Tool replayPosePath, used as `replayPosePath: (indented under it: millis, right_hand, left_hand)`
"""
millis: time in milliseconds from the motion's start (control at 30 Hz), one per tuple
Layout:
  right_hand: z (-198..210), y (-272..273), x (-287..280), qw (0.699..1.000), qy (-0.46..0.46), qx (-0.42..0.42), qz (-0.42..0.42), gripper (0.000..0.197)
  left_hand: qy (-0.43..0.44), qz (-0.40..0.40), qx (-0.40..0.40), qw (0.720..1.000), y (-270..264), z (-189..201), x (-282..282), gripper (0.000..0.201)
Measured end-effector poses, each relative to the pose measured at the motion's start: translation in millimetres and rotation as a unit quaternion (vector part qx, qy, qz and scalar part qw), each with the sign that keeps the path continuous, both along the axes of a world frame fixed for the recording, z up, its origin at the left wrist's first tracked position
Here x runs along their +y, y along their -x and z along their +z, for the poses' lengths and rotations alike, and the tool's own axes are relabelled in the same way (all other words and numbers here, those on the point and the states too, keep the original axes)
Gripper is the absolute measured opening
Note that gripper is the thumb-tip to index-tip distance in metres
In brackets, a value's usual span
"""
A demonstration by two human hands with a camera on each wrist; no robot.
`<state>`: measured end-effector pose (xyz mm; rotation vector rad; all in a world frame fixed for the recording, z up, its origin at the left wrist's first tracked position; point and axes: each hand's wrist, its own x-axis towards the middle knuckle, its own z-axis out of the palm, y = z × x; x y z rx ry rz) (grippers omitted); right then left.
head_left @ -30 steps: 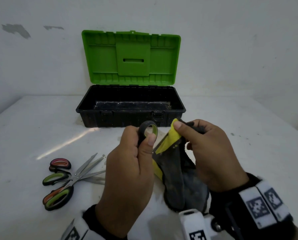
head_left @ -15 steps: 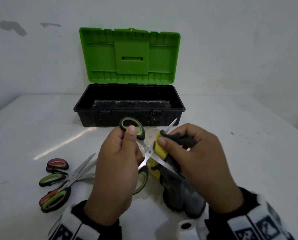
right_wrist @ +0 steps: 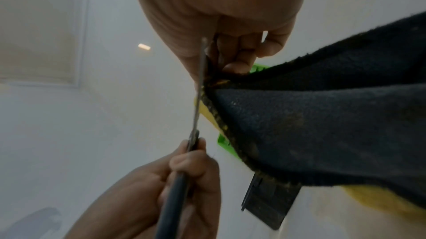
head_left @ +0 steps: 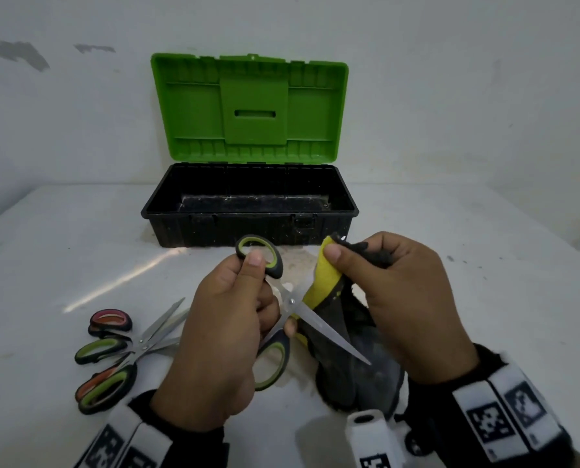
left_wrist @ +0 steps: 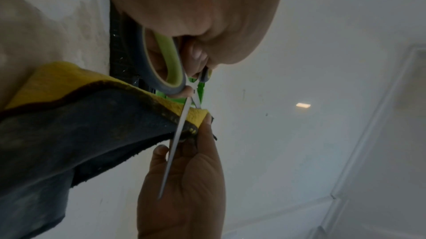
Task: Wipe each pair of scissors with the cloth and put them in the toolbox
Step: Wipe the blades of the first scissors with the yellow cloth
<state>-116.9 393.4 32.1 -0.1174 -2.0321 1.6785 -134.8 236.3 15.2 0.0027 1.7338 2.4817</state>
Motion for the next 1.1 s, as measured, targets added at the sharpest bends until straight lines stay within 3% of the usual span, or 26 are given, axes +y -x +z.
replayPosePath:
  millis: [167,300,667,833,967,1100]
  right_hand:
    - [1.0,-4.2,-3.5,0.999,-0.026,-0.025,0.019,0.026]
    - [2.8,3.9,4.3,1.0,0.018,-0.008,-0.009,0.022]
    - [0.0,8.2,7.4,0.999,0.034,-0.01,-0.012,0.026]
    - [3.1,4.3,15.3,0.999,0.004,0.008,-0.043,0.031]
    - [3.3,-12.3,-0.5,0.998,-0.058,0.008,0.0,0.022]
    - [-6.0,-13.5,-15.5,0.989,-0.147,0.007,0.009,0.025]
  left_hand:
    - [-0.006,-0.011,-0.012,1.0,0.4,0.8,-2.3,0.032]
    - [-0.012,-0.018,-0.017,1.0,0.6,2.7,-2.8,0.031]
    - [0.008,-0.013,-0.004,1.0,1.5,3.3,-4.3,0.028]
    - [0.029,0.013,0.019,0.999,0.9,5.6,-2.9,0.031]
    - [0.053,0.023,0.041,0.998,3.5,4.0,-3.9,0.038]
    - [0.088,0.026,0.065,0.994,-0.2,5.1,-0.8,0.036]
